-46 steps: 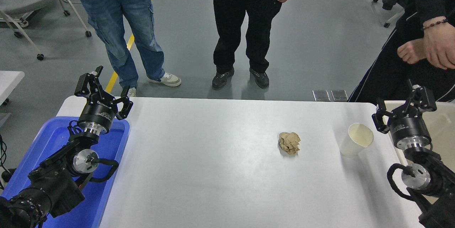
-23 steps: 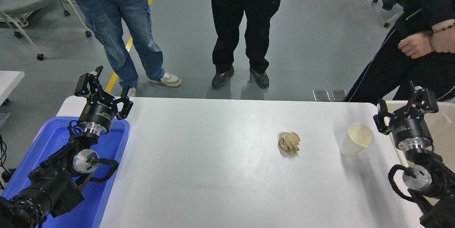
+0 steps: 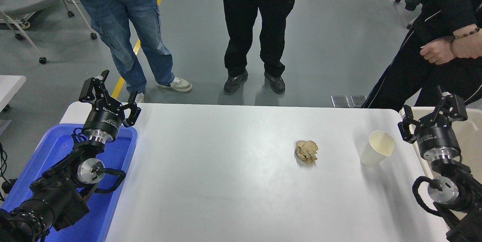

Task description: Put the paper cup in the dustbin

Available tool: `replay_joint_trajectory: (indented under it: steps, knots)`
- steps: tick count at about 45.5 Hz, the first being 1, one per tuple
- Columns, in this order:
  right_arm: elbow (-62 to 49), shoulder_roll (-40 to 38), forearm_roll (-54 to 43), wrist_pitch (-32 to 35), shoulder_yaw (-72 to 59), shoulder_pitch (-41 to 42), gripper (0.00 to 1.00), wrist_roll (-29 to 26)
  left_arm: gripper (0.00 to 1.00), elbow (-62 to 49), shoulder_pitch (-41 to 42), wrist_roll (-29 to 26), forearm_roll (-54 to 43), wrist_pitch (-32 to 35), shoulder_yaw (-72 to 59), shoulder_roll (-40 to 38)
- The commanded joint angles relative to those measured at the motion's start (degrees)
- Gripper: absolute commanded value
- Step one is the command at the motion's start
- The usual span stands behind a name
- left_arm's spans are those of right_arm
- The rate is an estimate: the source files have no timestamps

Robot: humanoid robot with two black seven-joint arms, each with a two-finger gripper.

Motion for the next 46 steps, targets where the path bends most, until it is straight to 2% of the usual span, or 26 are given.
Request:
replay_joint_trajectory:
  steps: [1,33,38,46]
  knots:
    - [-0.1,0.2,0.0,0.0,0.0,-0.1,0.99,0.2,1.0,0.1,0.0,0.0,0.0,0.0,0.0,0.0]
    - [-3.7,-0.4,0.9,-1.2,-1.2,4.2,0.99,-0.2,1.0,0.0,0.0,0.0,0.0,0.0,0.0,0.0]
    - [-5.9,-4.3,0.5,-1.5,-5.6,6.4,0.99,-0.2,1.0,0.0,0.0,0.0,0.0,0.0,0.0,0.0]
    - [-6.1,-13.3,0.4,-2.5,-20.0,11.7,0.99,-0.1,1.0,0.0,0.0,0.0,0.0,0.0,0.0,0.0]
